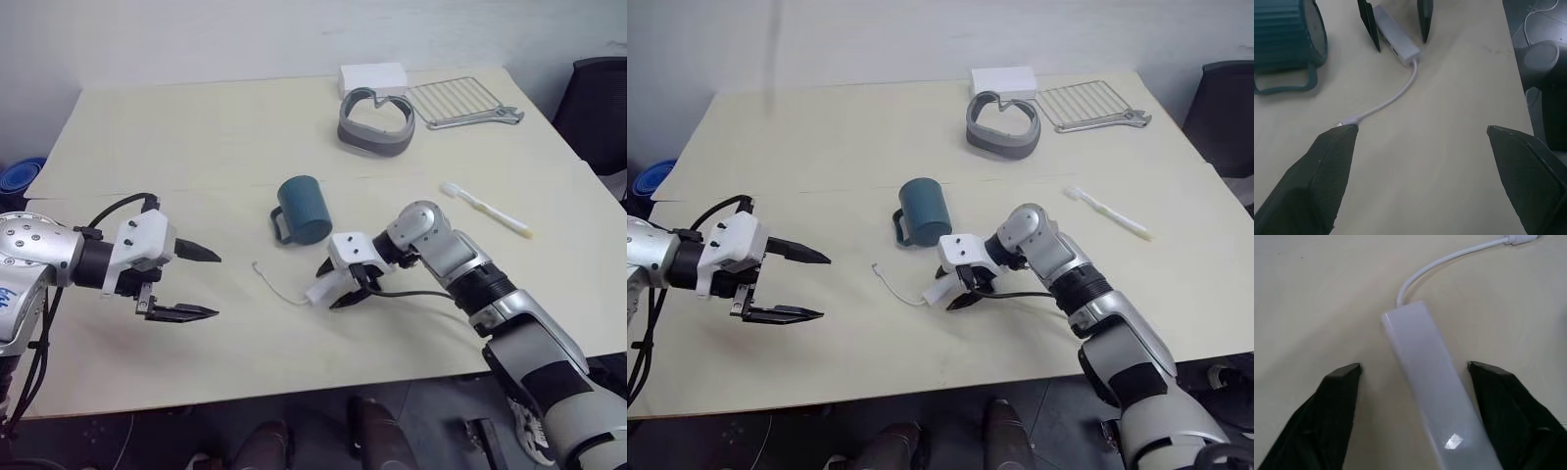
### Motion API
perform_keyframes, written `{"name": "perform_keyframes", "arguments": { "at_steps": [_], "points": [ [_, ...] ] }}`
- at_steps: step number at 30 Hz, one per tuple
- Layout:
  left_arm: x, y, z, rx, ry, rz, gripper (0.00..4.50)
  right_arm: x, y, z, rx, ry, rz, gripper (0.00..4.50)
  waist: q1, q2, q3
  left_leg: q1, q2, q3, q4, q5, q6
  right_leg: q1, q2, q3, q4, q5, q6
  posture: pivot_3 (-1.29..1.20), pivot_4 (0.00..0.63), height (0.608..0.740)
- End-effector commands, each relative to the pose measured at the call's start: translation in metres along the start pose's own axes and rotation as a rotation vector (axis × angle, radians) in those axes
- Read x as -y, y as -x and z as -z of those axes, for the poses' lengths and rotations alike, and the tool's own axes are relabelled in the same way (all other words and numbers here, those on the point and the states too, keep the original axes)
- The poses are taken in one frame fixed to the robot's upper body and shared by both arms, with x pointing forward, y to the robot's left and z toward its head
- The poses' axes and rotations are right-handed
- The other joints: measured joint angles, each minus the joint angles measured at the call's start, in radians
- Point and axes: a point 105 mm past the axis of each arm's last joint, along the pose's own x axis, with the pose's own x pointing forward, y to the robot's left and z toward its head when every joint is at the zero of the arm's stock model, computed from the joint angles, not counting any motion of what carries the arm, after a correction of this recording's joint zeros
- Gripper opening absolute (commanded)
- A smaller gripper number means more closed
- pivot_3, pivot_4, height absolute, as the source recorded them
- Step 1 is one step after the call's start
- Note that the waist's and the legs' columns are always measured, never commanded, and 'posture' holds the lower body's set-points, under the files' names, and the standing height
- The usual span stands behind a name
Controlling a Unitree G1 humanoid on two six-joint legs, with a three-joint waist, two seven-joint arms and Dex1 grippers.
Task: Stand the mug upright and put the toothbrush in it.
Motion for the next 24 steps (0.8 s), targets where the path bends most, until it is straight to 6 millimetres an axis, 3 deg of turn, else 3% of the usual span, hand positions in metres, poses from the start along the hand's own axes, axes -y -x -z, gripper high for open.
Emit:
{"name": "perform_keyframes", "arguments": {
  "at_steps": [1, 5, 6, 12, 14, 19, 22, 24],
  "points": [
    [0.001, 0.005, -0.01, 0.01, -0.038, -0.017, 4.5, -0.009, -0.004, 0.009, -0.024, -0.035, -0.032, 2.38, 0.0, 0.0, 0.0, 0.0, 0.0, 0.0, 0.0, 0.0, 0.0, 0.0, 0.0, 0.0, 0.0, 0.0, 0.0, 0.0, 0.15, 0.74],
    [0.001, -0.002, -0.014, 0.041, -0.039, -0.002, 4.5, -0.017, -0.004, 0.012, -0.003, -0.041, 0.014, 1.14, 0.003, 0.0, 0.0, 0.0, 0.0, 0.0, 0.001, 0.0, 0.0, 0.0, 0.0, 0.0, 0.001, 0.0, 0.0, 0.0, 0.15, 0.74],
    [0.002, -0.004, -0.015, 0.05, -0.04, 0.004, 4.5, -0.018, -0.003, 0.011, 0.019, -0.052, 0.038, 1.02, 0.004, 0.0, 0.0, 0.0, 0.0, 0.0, 0.001, 0.0, 0.0, 0.0, 0.0, 0.0, 0.001, 0.0, 0.0, 0.0, 0.15, 0.74],
    [0.004, -0.019, -0.022, 0.098, -0.043, 0.039, 4.5, -0.032, 0.026, -0.008, 0.19, -0.186, 0.33, 1.02, 0.012, 0.0, 0.0, -0.002, -0.001, -0.003, 0.003, -0.001, -0.001, 0.001, -0.001, -0.002, 0.001, 0.0, 0.0, 0.0, 0.15, 0.74],
    [0.004, -0.025, -0.024, 0.116, -0.047, 0.051, 4.5, -0.041, 0.056, -0.009, 0.254, -0.286, 0.51, 1.02, 0.02, 0.0, 0.0, -0.003, -0.001, -0.003, 0.003, -0.001, -0.001, 0.0, -0.001, -0.002, 0.001, 0.0, 0.0, 0.0, 0.15, 0.74],
    [0.0, -0.029, -0.03, 0.17, -0.032, 0.059, 4.5, -0.093, 0.152, -0.003, 0.379, -0.538, 0.861, 1.02, 0.052, 0.002, 0.001, -0.004, -0.002, -0.003, 0.005, -0.001, 0.0, 0.0, -0.001, -0.001, 0.0, 0.0, 0.0, 0.0, 0.15, 0.74],
    [-0.009, -0.035, -0.037, 0.214, -0.042, 0.062, 4.5, -0.117, 0.224, 0.025, 0.373, -0.699, 1.241, 1.02, 0.06, 0.001, 0.001, -0.002, -0.002, -0.002, 0.005, -0.001, 0.0, 0.002, -0.001, 0.0, 0.0, 0.0, 0.0, 0.0, 0.15, 0.74],
    [-0.014, -0.038, -0.042, 0.232, -0.052, 0.067, 4.5, -0.137, 0.252, 0.042, 0.347, -0.766, 1.391, 1.02, 0.061, 0.001, 0.001, 0.0, -0.002, 0.0, 0.005, -0.001, 0.0, 0.002, -0.001, 0.002, 0.0, 0.0, 0.0, 0.0, 0.15, 0.74]
  ]
}}
